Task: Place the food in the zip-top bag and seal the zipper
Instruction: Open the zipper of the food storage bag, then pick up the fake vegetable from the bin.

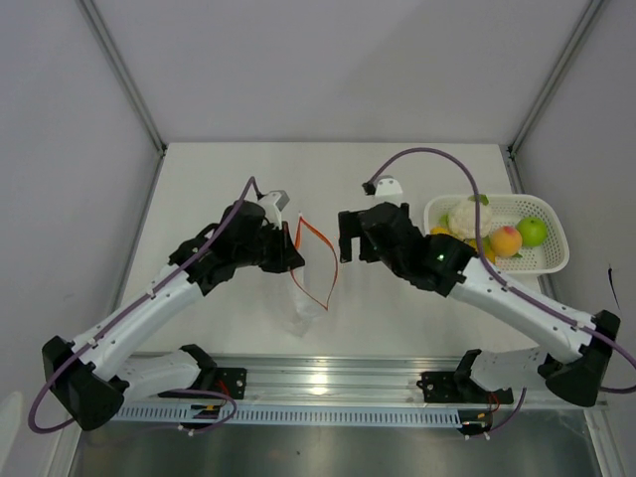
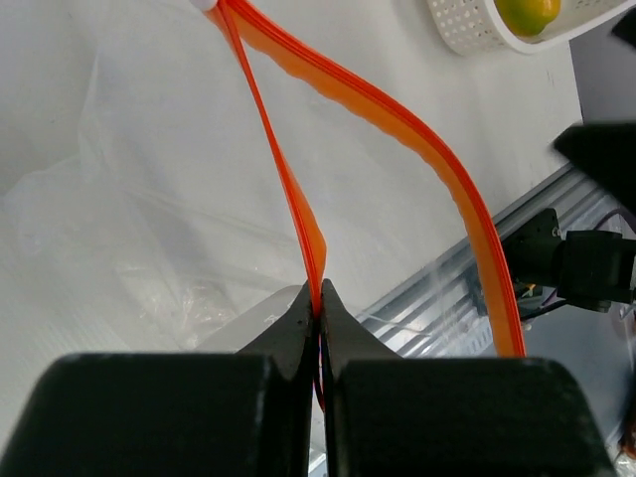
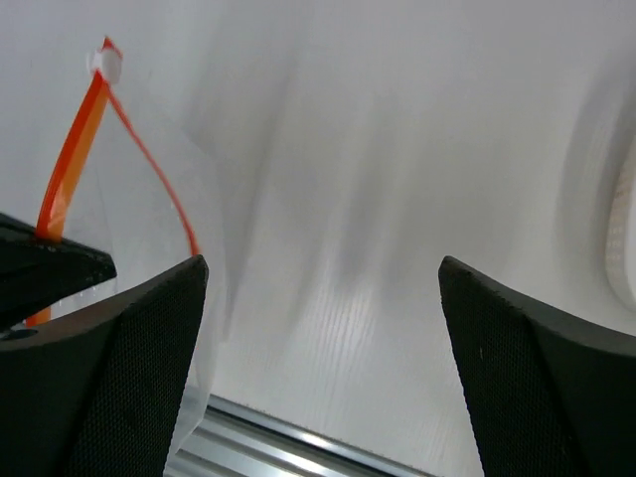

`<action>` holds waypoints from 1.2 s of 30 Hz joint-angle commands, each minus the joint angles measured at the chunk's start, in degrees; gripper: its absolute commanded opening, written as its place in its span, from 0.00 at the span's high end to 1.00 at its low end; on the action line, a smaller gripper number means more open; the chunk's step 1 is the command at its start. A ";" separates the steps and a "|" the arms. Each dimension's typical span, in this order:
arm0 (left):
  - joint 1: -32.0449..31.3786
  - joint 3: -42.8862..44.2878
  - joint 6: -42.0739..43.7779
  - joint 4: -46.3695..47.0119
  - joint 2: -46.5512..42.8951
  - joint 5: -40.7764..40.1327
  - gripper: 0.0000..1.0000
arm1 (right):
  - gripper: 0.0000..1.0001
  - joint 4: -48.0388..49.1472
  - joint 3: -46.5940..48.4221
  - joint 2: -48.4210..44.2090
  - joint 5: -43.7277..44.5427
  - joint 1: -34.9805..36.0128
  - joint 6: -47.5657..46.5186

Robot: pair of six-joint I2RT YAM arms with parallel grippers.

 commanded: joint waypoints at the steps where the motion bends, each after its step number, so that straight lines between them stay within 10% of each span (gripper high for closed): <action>1: -0.30 1.54 2.19 3.89 1.13 -0.22 0.99 | 0.01 -1.81 1.83 -4.04 -0.80 -5.58 1.91; 15: -0.30 1.46 2.37 6.35 2.36 3.65 0.99 | 0.01 3.01 -1.69 0.95 -12.94 -52.59 2.35; 36: -0.13 4.10 3.87 6.61 6.05 7.51 0.99 | 0.01 11.45 9.21 31.20 -16.10 -62.90 -8.28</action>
